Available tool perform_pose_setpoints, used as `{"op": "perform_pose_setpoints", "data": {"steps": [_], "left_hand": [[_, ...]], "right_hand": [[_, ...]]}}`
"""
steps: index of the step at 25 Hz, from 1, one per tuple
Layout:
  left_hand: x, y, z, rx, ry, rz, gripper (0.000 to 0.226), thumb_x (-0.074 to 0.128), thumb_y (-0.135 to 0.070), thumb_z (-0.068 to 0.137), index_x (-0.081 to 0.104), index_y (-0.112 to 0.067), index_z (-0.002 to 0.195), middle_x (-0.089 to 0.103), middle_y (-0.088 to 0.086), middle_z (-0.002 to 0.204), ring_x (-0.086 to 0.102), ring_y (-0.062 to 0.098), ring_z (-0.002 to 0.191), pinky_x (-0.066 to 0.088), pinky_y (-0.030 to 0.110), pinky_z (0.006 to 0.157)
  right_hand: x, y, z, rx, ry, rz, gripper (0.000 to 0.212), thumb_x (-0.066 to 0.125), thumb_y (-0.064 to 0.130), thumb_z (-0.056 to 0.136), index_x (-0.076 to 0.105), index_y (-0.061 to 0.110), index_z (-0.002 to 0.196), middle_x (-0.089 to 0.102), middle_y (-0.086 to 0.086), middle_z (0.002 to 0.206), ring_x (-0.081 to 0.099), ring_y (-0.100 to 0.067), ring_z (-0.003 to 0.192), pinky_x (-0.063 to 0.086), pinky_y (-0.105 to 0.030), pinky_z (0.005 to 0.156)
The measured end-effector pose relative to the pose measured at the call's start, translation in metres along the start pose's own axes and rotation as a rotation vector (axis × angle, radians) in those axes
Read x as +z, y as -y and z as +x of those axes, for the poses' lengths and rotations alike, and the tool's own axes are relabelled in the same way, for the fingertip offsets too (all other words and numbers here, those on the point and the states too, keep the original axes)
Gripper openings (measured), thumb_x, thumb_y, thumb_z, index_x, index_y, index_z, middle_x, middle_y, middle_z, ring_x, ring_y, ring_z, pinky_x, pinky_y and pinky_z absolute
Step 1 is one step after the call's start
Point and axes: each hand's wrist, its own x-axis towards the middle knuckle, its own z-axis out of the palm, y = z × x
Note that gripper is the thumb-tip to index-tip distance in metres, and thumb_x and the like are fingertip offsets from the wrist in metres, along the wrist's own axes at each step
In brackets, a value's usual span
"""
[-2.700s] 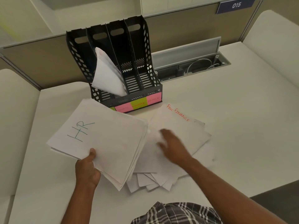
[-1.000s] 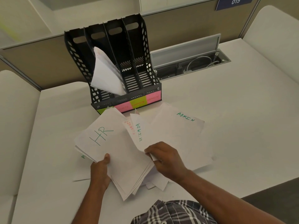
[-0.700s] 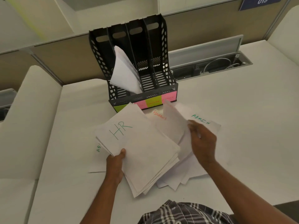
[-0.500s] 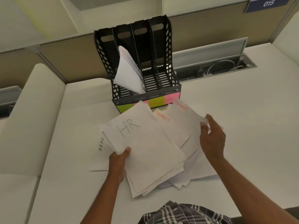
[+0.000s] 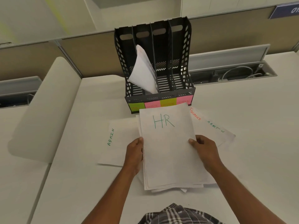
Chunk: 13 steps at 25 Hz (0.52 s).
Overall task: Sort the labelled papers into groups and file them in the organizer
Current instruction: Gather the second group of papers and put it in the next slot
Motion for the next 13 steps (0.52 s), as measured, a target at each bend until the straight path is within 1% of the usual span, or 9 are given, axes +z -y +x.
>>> {"op": "perform_pose_setpoints", "data": {"steps": [2,5,7,10,11,13], "left_hand": [[0.0,-0.003,-0.002,0.005,0.021,-0.001,0.028,0.062,-0.022,0.097,0.075,-0.019,0.073,0.071,0.01,0.081,0.065,0.024,0.077,0.056,0.035,0.069],[0.006,-0.009,-0.005,0.052,0.002,0.001,0.026,0.071,-0.015,0.089,0.074,-0.02,0.063,0.069,0.008,0.074,0.064,0.024,0.073,0.056,0.035,0.069],[0.007,-0.012,-0.005,0.031,-0.022,-0.067,0.023,0.073,-0.015,0.088,0.076,-0.019,0.066,0.072,0.008,0.076,0.067,0.021,0.071,0.056,0.032,0.067],[0.004,-0.016,-0.005,-0.037,0.002,-0.214,0.017,0.069,-0.017,0.09,0.079,-0.016,0.076,0.076,0.008,0.082,0.068,0.019,0.068,0.055,0.029,0.06],[0.003,-0.015,-0.004,-0.035,0.001,-0.242,0.017,0.069,-0.016,0.09,0.079,-0.015,0.076,0.076,0.008,0.083,0.068,0.019,0.07,0.056,0.029,0.061],[0.004,-0.016,-0.003,0.008,-0.061,-0.247,0.019,0.068,-0.016,0.091,0.079,-0.016,0.076,0.076,0.005,0.084,0.067,0.018,0.077,0.057,0.03,0.071]], "right_hand": [[-0.004,-0.003,0.001,0.035,-0.003,0.085,0.006,0.073,0.022,0.087,0.075,0.022,0.093,0.078,0.002,0.085,0.075,-0.019,0.074,0.059,-0.033,0.066],[-0.004,-0.011,0.001,0.049,-0.025,0.172,0.009,0.075,0.018,0.086,0.075,0.02,0.095,0.079,0.001,0.086,0.075,-0.022,0.077,0.06,-0.038,0.072],[-0.004,-0.015,0.001,0.041,-0.035,0.199,0.01,0.075,0.017,0.085,0.074,0.02,0.096,0.079,0.001,0.087,0.075,-0.022,0.079,0.06,-0.039,0.075],[-0.006,-0.018,0.003,0.051,-0.034,0.238,0.009,0.074,0.016,0.086,0.075,0.018,0.095,0.079,-0.003,0.088,0.074,-0.024,0.08,0.059,-0.04,0.076],[-0.007,-0.019,0.005,0.059,-0.032,0.241,0.009,0.074,0.015,0.086,0.076,0.017,0.094,0.079,-0.003,0.088,0.074,-0.025,0.081,0.059,-0.04,0.077],[-0.01,-0.022,0.008,0.071,-0.036,0.24,0.008,0.074,0.014,0.086,0.077,0.016,0.093,0.079,-0.005,0.09,0.072,-0.025,0.081,0.059,-0.04,0.079]]}}
